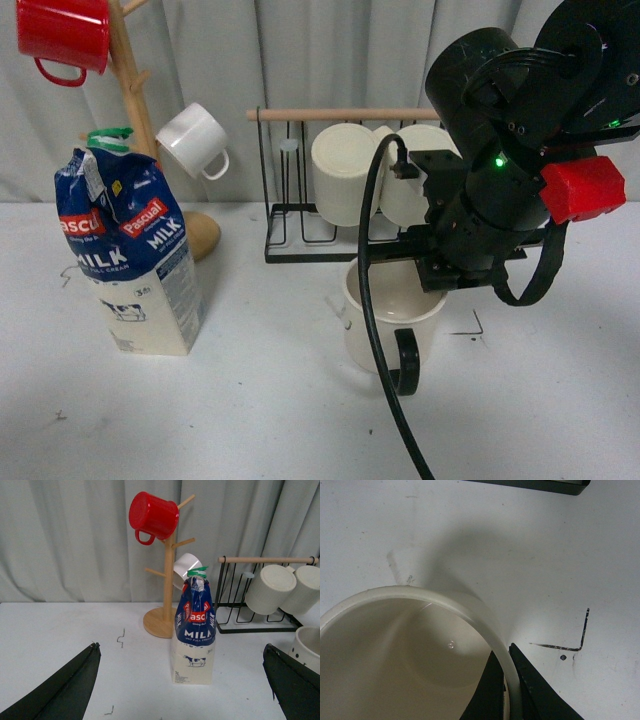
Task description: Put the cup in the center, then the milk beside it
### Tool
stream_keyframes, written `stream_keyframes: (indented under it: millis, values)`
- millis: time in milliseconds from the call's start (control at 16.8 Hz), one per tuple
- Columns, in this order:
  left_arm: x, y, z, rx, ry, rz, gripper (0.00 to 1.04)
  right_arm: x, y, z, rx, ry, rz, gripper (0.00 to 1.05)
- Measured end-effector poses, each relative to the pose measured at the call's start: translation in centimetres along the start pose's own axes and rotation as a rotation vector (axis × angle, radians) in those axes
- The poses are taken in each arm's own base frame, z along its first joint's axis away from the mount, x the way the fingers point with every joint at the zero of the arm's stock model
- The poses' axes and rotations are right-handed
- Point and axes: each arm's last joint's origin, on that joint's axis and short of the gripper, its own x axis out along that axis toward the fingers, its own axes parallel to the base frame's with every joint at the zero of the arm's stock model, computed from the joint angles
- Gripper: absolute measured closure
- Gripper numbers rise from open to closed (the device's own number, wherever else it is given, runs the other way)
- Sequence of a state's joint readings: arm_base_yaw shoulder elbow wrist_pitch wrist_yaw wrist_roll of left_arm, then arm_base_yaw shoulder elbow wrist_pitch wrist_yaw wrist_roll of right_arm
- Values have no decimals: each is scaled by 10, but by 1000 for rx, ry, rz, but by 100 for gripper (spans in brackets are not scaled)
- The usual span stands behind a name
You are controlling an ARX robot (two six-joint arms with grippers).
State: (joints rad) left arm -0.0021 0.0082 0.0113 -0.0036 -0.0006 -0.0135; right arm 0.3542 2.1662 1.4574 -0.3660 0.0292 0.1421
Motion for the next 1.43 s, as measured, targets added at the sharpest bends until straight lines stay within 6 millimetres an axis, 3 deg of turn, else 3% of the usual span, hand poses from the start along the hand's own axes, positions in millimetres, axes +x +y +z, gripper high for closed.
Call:
stream_keyframes:
  millis: [772, 1248, 1307, 1426]
  values:
    - [0, 0, 0, 0, 0, 0, 7, 3, 4, 6, 43, 9, 12, 102]
    - [0, 0, 0, 0, 0, 0, 7, -2, 6, 16, 45, -13, 38, 19]
    - [0, 0, 0, 0, 0, 0, 7, -10, 6, 18, 46, -32, 57, 20]
    - [0, 0, 0, 0, 0, 0, 7, -45, 1, 21, 73, -117, 132, 4]
